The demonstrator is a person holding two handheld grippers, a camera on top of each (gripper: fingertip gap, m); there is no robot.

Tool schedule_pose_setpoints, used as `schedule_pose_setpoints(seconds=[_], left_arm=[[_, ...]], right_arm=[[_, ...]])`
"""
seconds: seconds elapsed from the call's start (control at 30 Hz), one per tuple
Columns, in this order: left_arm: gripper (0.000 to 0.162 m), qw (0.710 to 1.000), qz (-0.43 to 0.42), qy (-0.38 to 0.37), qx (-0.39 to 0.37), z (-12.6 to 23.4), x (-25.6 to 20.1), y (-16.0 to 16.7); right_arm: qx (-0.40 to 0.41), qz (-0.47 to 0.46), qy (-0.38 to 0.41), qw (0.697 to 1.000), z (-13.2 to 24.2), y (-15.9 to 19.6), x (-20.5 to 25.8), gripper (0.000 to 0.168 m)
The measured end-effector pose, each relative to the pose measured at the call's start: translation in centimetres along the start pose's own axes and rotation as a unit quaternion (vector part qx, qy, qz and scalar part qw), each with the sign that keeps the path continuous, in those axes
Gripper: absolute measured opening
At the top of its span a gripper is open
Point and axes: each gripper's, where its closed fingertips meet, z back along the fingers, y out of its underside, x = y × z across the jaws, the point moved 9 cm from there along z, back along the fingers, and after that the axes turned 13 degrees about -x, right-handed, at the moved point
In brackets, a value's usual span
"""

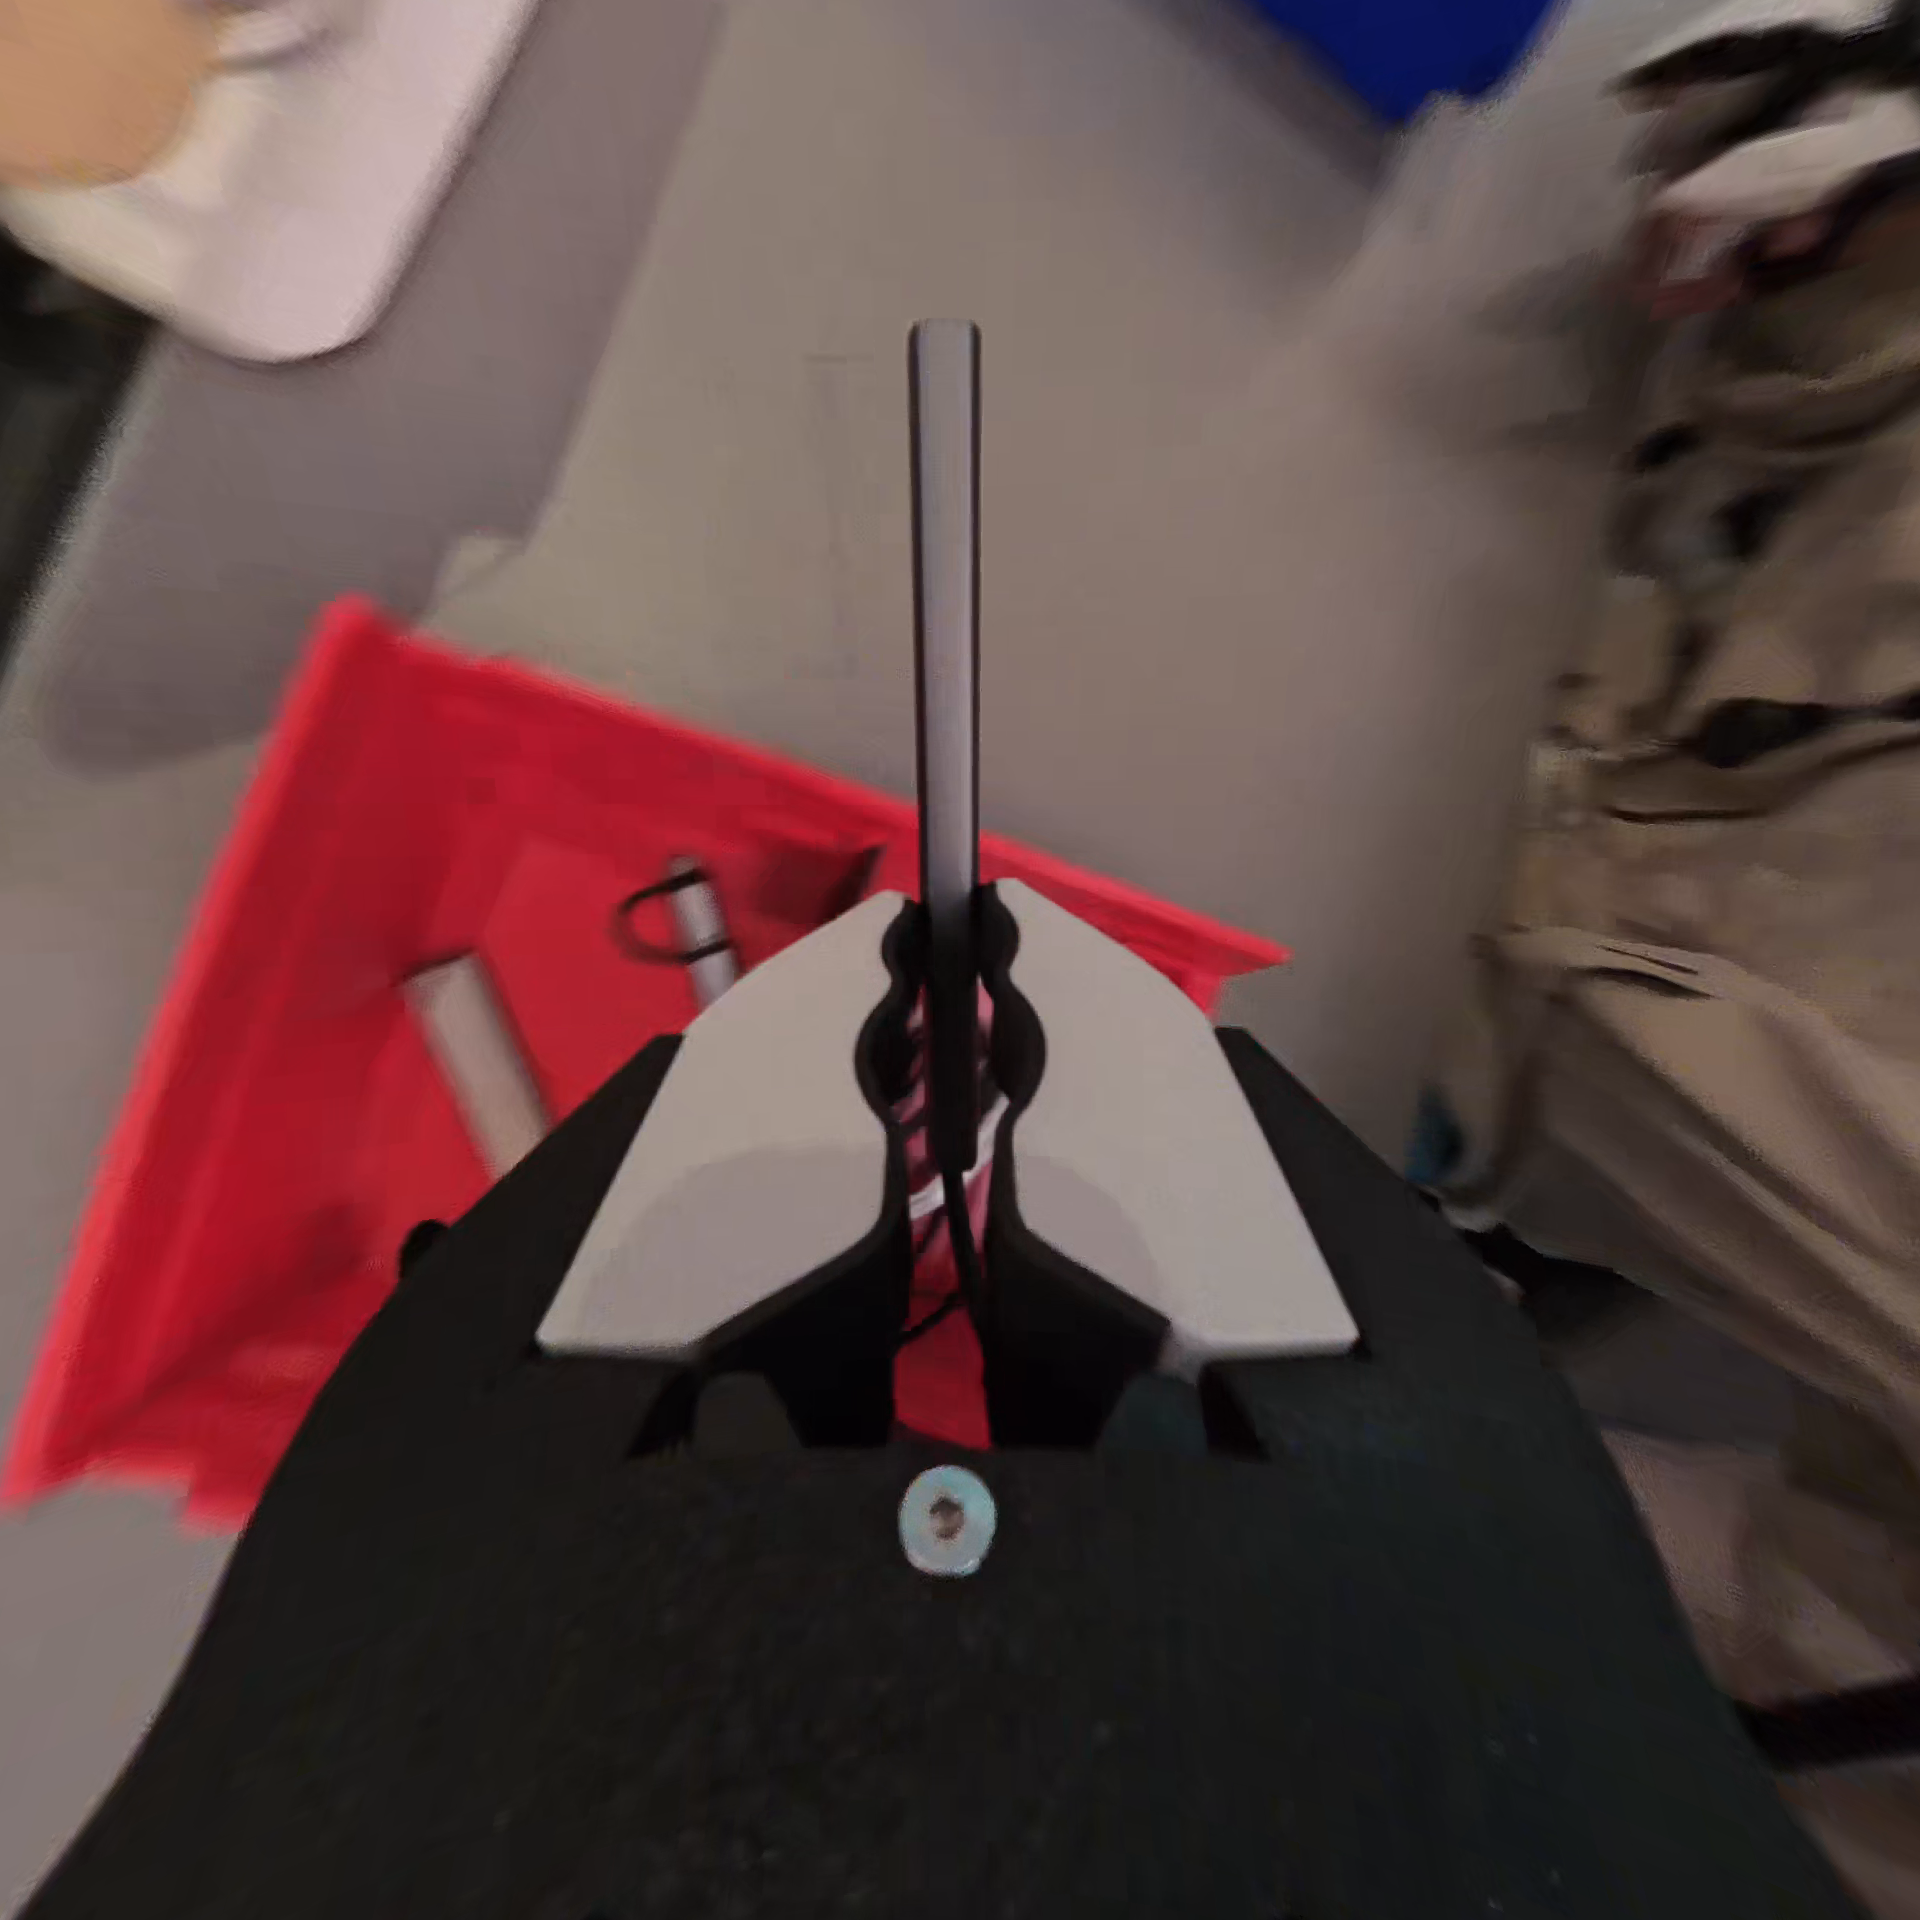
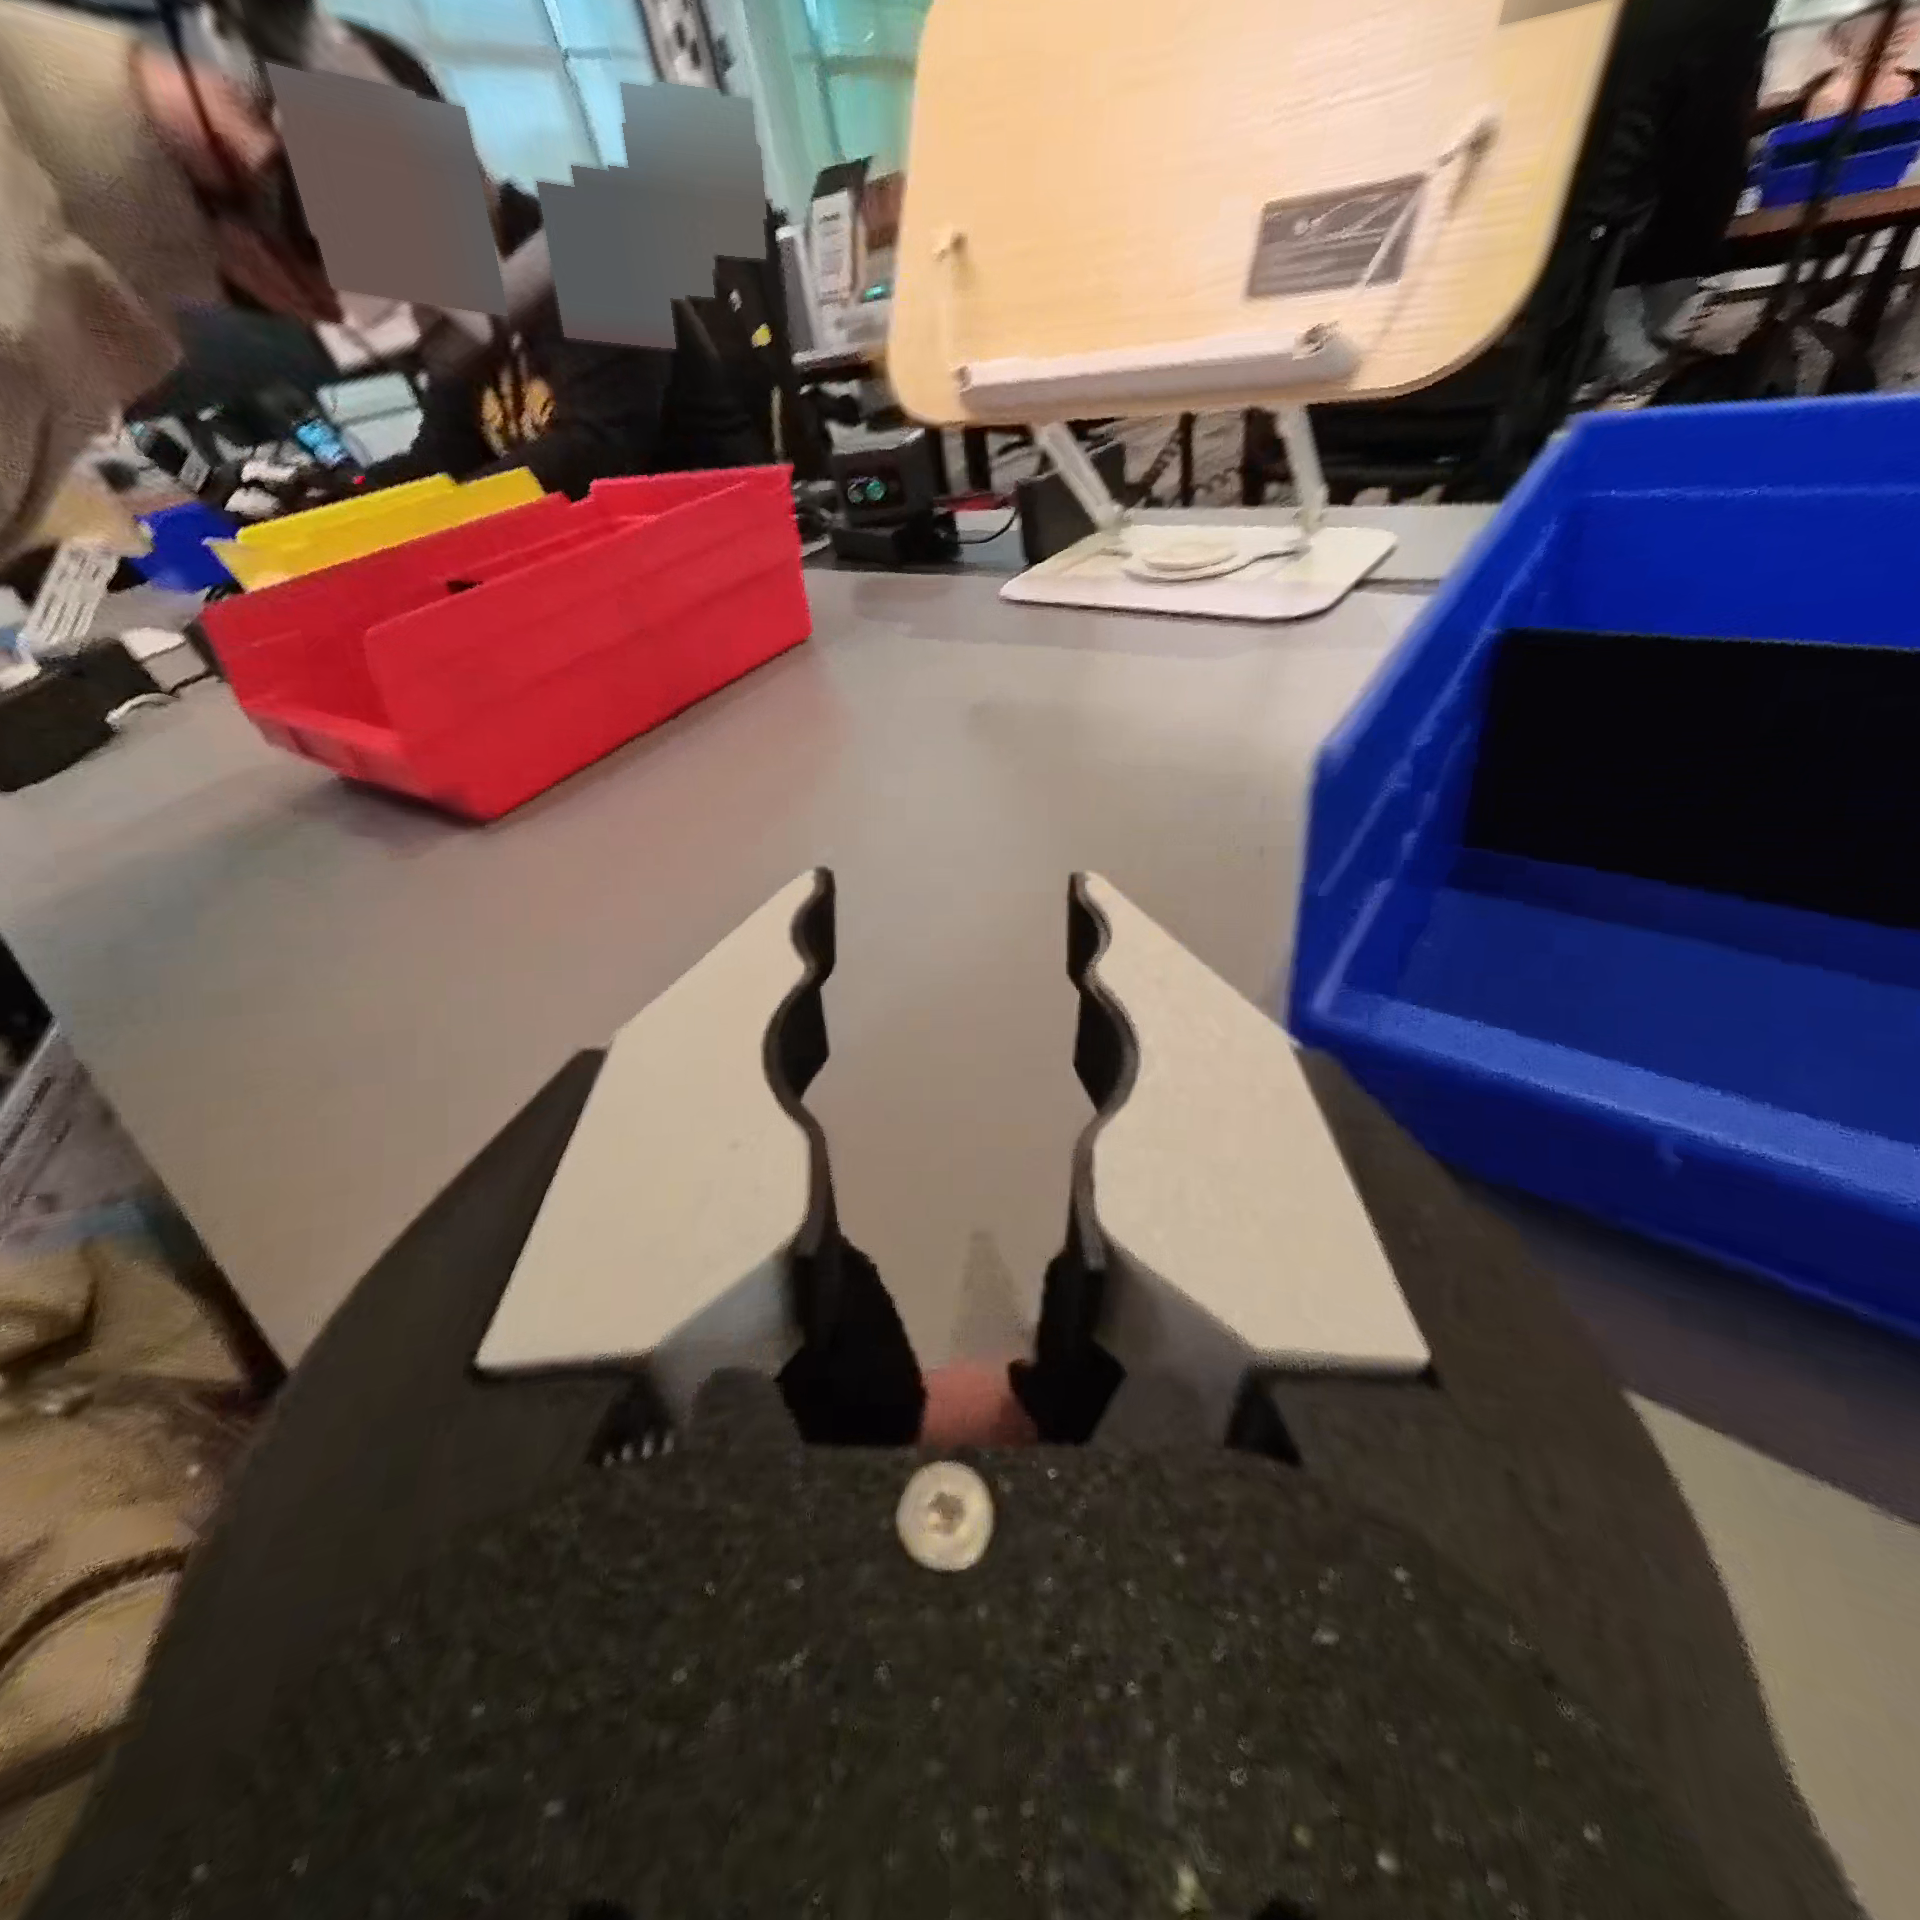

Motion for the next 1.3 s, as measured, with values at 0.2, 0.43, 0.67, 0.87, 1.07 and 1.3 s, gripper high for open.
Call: schedule_pose_setpoints(seconds=[0.2,0.43,0.67,0.87,1.07,1.3], left_arm=[[0.01,0.974,-0.082,0.193,0.087,-9.8,-8.0,-2.2],[0.01,0.923,-0.22,0.242,0.204,-20.9,-15.8,-2.6],[0.012,0.935,-0.221,0.211,0.182,-22.0,-17.9,-2.4],[0.016,0.991,-0.064,0.004,-0.115,-13.4,-10.4,-5.2],[0.023,0.918,-0.048,-0.262,-0.294,-6.0,-14.4,2.7],[0.015,0.916,0.125,-0.207,-0.319,-14.5,-26.5,15.8]], right_arm=[[-0.001,-0.049,-0.108,0.993,-2.9,0.3,3.8,0.045],[0.034,-0.142,-0.245,0.959,-7.9,0.8,6.6,0.047],[0.079,-0.15,-0.258,0.951,-7.0,1.7,6.4,0.008],[0.094,-0.192,-0.193,0.958,-6.3,2.1,4.7,0.008],[0.144,-0.207,-0.104,0.962,-7.1,3.1,4.0,0.008],[0.193,-0.295,0.019,0.936,-14.0,4.0,2.0,0.008]])
